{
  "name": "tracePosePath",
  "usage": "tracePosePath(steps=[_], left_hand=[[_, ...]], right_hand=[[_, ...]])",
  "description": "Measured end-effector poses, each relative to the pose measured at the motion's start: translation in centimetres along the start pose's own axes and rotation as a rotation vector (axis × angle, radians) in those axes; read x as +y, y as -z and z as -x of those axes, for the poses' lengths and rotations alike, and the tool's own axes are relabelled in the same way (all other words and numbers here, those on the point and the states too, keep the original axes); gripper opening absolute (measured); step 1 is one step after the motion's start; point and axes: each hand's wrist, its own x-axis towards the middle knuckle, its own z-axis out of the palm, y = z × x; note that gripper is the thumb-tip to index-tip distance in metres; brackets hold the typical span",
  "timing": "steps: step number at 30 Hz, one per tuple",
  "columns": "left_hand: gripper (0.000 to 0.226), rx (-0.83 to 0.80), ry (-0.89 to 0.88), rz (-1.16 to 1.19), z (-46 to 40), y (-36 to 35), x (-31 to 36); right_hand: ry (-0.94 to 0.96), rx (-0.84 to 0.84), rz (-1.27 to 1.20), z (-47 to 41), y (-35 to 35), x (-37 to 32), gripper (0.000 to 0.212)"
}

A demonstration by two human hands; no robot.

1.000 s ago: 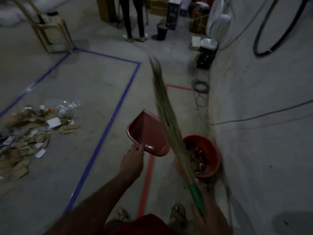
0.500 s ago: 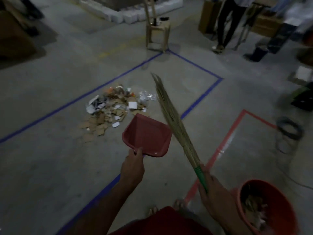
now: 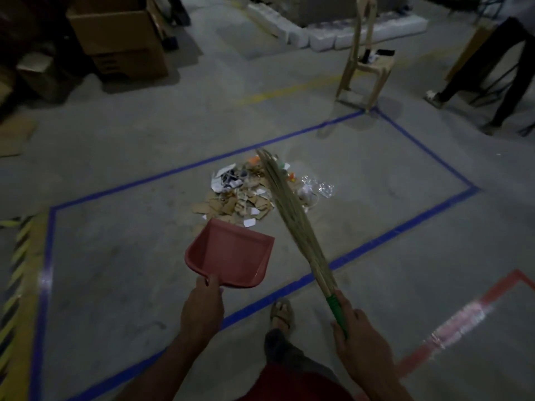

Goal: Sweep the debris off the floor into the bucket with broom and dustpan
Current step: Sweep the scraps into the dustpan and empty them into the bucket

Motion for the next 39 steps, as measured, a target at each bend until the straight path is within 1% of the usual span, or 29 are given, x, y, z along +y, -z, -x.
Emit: tracePosePath(steps=[2,5,8,11,14,23,28,34,39], left_hand=[[0.029,-0.002,0.028,0.002,-3.1,0.5,-0.2],[0.031,-0.013,0.037,-0.036,-7.3,1.8,-0.4],[0.029,0.009,0.063,-0.074,-11.6,3.2,-0.3],[0.027,0.016,0.101,-0.116,-15.5,4.2,0.4],[0.031,0.024,0.119,-0.118,-18.4,5.0,0.8],[0.037,0.009,0.136,-0.116,-29.6,6.6,-0.3],[0.032,-0.029,0.144,-0.083,-37.2,6.4,-2.0],[0.038,-0.101,0.101,-0.095,-46.9,6.5,-5.3],[0.043,-0.208,0.044,-0.129,-54.9,7.4,-7.5]], right_hand=[[0.007,-0.022,0.007,-4.3,0.2,-0.3,0.072],[0.041,-0.066,-0.026,-10.3,0.9,-0.5,0.078],[0.067,-0.102,-0.091,-15.9,1.8,-1.4,0.072],[0.099,-0.140,-0.046,-20.9,3.0,-2.8,0.068],[0.109,-0.168,0.003,-24.7,4.1,-4.3,0.070],[0.027,-0.239,-0.015,-35.1,4.0,-7.7,0.069],[-0.005,-0.259,0.005,-41.1,3.0,-10.2,0.071],[-0.083,-0.284,0.059,-48.9,2.0,-16.2,0.068],[-0.159,-0.281,0.097,-55.4,0.6,-21.3,0.068]])
